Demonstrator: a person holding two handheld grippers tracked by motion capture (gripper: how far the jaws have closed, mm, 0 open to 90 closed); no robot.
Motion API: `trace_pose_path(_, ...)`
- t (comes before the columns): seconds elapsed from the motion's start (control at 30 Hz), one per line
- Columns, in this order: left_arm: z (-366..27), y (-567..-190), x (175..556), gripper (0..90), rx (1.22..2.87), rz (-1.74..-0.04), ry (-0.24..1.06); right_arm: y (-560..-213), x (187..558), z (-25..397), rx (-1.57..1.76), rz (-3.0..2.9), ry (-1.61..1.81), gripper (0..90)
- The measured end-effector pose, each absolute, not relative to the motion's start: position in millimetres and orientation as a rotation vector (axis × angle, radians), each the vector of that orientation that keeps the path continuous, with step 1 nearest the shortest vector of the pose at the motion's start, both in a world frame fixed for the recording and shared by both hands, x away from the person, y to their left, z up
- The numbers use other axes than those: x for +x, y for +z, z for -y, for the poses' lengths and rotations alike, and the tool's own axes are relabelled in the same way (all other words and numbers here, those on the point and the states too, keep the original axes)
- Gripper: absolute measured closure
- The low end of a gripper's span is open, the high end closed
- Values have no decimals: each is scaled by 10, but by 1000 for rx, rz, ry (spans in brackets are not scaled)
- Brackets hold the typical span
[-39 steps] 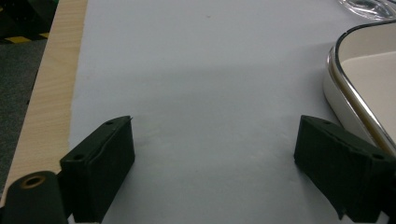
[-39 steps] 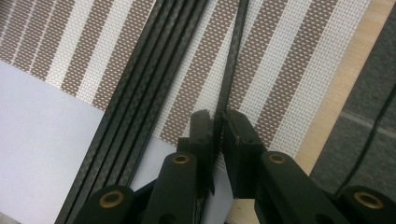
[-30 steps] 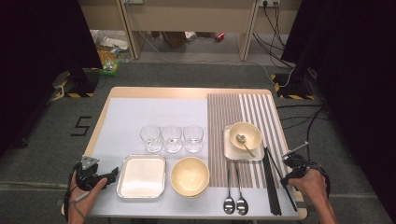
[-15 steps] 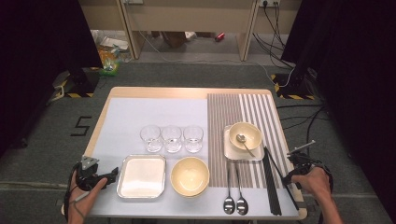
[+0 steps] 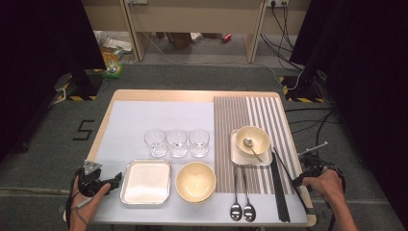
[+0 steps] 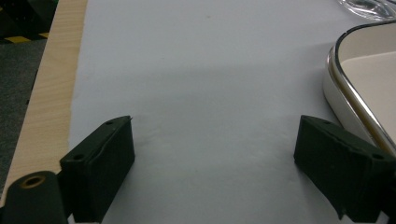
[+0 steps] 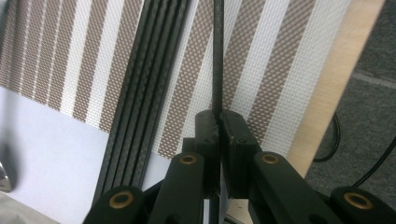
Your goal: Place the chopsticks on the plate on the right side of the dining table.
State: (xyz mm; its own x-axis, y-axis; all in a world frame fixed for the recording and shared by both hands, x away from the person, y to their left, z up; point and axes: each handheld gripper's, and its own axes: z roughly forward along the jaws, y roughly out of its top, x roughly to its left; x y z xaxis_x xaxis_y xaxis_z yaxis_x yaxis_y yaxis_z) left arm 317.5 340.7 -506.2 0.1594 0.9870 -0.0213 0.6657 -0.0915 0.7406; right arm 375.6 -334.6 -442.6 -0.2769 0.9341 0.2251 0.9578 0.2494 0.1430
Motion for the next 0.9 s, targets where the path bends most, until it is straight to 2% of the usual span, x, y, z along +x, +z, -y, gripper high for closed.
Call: trace_pose_path(0.9, -3409, -5061, 3176, 111, 1828, -1570, 670, -3936, 4151, 3202, -1826, 2526, -477, 862)
